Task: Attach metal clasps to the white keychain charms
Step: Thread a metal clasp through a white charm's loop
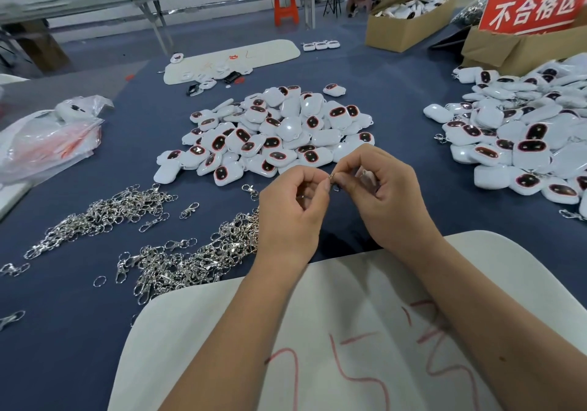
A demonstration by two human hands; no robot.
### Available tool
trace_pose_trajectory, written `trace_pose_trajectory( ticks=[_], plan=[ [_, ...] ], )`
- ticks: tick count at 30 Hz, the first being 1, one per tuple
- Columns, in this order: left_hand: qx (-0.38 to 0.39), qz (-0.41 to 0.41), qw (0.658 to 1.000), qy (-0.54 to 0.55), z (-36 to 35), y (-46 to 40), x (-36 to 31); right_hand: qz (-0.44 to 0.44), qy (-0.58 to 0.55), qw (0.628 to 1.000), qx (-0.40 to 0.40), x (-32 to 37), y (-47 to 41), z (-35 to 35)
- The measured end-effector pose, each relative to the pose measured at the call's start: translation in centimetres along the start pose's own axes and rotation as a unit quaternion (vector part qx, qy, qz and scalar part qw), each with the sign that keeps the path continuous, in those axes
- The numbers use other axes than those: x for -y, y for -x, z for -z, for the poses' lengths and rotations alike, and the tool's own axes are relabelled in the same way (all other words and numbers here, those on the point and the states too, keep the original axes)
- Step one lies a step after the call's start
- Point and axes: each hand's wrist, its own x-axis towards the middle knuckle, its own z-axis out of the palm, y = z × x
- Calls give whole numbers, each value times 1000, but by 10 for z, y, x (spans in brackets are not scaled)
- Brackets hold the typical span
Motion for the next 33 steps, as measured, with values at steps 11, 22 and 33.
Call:
trace_pose_trajectory(
  ticks=[11, 22, 33],
  plan=[
    [-45, -162, 980, -108, 3, -1, -1, -52, -57, 997, 9, -7, 1, -1],
    [-34, -215, 970, -111, 4, -1, -2, -147, -206, 965, 65, -12, -2, 7],
    [2, -177, 973, -151, 8, -4, 4, -82, -83, 993, 7, -10, 0, 5]
  ],
)
